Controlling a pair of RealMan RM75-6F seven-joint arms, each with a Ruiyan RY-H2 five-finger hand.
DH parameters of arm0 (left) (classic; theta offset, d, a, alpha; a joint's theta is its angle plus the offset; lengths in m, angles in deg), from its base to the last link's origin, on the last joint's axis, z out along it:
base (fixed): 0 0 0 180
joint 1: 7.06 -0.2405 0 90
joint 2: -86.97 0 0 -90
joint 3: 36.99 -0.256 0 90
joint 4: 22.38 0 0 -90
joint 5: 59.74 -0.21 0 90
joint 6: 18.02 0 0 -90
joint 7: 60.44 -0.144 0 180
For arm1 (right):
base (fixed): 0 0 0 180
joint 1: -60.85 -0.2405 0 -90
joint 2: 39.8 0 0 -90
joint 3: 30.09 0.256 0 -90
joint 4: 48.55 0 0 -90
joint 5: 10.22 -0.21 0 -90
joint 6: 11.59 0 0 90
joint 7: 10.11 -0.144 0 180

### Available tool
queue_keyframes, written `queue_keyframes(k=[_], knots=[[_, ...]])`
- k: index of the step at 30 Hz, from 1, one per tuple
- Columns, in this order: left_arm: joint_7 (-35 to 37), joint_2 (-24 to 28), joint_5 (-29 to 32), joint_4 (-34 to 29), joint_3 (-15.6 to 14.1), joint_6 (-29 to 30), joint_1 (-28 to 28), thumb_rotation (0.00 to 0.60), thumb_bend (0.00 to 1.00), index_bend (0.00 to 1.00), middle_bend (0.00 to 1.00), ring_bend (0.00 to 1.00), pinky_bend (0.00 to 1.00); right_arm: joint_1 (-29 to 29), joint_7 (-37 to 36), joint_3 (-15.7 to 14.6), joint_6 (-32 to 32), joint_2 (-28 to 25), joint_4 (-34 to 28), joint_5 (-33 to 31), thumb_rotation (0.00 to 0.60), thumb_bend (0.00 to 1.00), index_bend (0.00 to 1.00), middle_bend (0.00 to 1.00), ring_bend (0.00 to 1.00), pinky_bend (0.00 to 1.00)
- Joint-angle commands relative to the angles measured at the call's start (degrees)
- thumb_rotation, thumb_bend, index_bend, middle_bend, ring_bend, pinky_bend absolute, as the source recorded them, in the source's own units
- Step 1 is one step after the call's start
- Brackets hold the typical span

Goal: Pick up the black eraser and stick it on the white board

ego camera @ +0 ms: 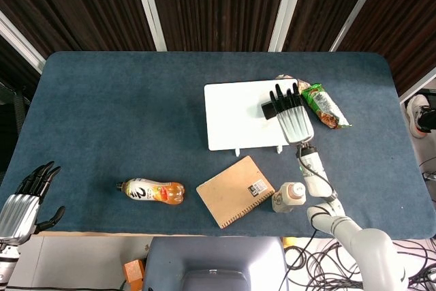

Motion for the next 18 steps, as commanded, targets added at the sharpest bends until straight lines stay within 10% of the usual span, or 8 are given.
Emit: queue_keyframes(k=[1, 11, 18], knots=[[0.1, 0.1, -0.3, 0.0, -0.1, 0.4, -0.1, 0.600, 0.32, 0.00, 0.00, 0.00, 0.15, 5.7, 0.1, -3.0, -6.6, -7.7, -12.2, 2.9, 0.600, 0.21, 0.00, 0.00, 0.07, 0.00], [-0.3, 0.3, -1.0, -0.1, -0.2, 1.9, -0.8, 0.600, 0.32, 0.00, 0.00, 0.00, 0.15, 28.5, 3.3, -13.6, -23.2, -33.9, -62.9, 2.5, 0.600, 0.21, 0.00, 0.00, 0.00, 0.00], [-1.5, -0.1, -2.2, -0.1, -0.5, 3.4, -1.4, 0.600, 0.32, 0.00, 0.00, 0.00, 0.15, 39.7, -6.4, -19.5, -32.3, -37.2, -64.9, 6.5, 0.600, 0.21, 0.00, 0.00, 0.00, 0.00]])
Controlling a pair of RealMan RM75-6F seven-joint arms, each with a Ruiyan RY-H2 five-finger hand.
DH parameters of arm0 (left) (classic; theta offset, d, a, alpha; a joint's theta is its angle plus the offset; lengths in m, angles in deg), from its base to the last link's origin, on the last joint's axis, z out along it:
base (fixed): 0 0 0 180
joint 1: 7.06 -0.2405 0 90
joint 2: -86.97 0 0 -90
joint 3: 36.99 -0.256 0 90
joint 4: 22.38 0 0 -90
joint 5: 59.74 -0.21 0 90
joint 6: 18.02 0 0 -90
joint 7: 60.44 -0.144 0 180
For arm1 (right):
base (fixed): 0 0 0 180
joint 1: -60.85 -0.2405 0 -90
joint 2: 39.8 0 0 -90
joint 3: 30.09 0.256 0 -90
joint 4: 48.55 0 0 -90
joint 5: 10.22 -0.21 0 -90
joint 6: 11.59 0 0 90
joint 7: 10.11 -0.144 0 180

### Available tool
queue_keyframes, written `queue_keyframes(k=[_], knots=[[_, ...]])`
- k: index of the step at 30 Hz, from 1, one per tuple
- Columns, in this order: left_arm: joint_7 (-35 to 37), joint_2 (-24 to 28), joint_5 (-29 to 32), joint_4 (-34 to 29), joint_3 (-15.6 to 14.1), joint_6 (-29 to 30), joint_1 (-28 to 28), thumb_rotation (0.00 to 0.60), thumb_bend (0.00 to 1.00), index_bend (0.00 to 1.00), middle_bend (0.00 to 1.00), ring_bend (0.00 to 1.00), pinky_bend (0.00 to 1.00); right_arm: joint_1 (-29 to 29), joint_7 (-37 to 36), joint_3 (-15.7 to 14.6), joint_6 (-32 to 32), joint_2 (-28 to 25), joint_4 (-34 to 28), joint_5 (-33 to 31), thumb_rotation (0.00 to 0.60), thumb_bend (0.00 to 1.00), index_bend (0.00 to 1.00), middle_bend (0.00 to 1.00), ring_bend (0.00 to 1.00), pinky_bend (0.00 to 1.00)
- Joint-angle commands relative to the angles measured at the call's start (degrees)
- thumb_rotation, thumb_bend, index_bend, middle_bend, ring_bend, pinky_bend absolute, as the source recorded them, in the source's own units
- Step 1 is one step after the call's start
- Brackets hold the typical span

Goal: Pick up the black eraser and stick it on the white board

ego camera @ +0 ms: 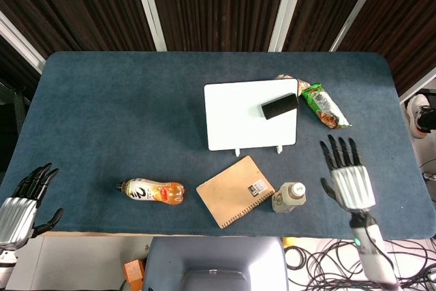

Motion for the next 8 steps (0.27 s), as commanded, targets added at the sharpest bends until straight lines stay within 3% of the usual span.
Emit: queue_keyframes(k=[1, 8], knots=[[-0.4, -0.2, -0.7, 0.1, -0.2, 0.6, -0.3, 0.600, 0.32, 0.00, 0.00, 0.00, 0.15, 9.8, -7.4, -6.1, -8.1, -6.5, -1.6, 3.6, 0.600, 0.21, 0.00, 0.00, 0.00, 0.00], [-2.0, -0.5, -1.1, -0.1, -0.5, 0.8, -0.6, 0.600, 0.32, 0.00, 0.00, 0.00, 0.15, 10.4, -8.2, -3.8, -6.3, -6.7, -1.4, 4.2, 0.600, 0.21, 0.00, 0.00, 0.00, 0.00]])
